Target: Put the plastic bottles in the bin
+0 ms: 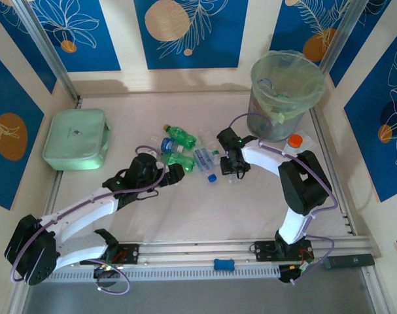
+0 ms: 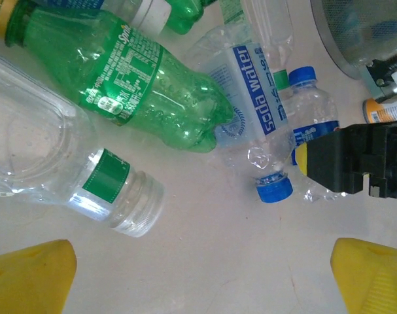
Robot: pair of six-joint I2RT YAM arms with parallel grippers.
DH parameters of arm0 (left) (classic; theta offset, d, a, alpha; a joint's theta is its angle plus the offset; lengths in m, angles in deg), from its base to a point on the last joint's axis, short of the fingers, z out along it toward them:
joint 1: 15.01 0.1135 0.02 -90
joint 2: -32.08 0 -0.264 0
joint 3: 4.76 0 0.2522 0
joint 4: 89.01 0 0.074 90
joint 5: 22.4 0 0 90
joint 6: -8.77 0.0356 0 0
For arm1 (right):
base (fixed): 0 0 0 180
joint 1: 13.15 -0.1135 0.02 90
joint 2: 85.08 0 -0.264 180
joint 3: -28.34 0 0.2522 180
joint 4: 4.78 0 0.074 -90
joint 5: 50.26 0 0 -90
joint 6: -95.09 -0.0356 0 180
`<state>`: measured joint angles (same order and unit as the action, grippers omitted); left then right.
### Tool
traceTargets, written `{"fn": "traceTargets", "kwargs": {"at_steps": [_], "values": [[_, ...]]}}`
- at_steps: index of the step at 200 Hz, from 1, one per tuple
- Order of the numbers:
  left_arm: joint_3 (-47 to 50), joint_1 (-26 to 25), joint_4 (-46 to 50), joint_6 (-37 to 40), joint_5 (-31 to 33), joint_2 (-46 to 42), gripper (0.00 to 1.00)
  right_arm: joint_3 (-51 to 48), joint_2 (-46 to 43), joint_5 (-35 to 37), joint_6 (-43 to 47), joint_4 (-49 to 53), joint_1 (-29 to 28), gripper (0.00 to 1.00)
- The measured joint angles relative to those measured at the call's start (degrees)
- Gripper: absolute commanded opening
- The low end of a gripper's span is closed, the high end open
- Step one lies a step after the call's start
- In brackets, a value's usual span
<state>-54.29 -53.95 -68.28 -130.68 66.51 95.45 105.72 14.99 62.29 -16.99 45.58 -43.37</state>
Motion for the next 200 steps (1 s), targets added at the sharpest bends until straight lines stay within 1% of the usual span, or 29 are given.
{"fn": "traceTargets", "kwargs": {"at_steps": [20, 40, 66, 95, 121, 144, 167, 200], "values": [[-0.68, 0.00, -0.31, 0.26, 1.70, 0.70, 0.99, -0.92, -0.92, -0.09, -0.63, -0.33, 0.02, 0.49], [-1.01, 0.00, -1.20, 0.48, 3.78, 1.33, 0.99, -2.34, -3.74, -0.85, -1.16, -0.37, 0.02, 0.49], [-1.25, 0.00, -4.00, 1.16, 5.60, 1.97, 0.99, -3.89, -11.04, -3.58, -1.29, -1.51, 0.57, 0.48], [-0.94, 0.00, -7.72, 1.20, 6.29, 2.60, 0.99, -4.22, -20.39, -9.84, -0.83, -4.79, 3.39, 0.48], [0.17, 0.00, -9.97, 0.35, 6.25, 3.58, 0.99, -3.96, -28.06, -16.59, -0.68, -8.37, 9.27, 0.48], [0.33, 0.00, -11.06, 0.20, 5.55, 5.66, 0.99, -1.73, -32.39, -23.17, -0.96, -10.56, 16.94, 0.48], [0.33, -0.02, -12.20, 0.20, 4.28, 7.69, 0.99, 3.50, -33.16, -27.93, -1.55, -11.87, 24.22, 0.48], [0.24, -0.55, -13.18, 0.26, 2.58, 10.25, 0.99, 11.10, -32.48, -30.29, -1.97, -13.73, 31.65, 0.47]]}}
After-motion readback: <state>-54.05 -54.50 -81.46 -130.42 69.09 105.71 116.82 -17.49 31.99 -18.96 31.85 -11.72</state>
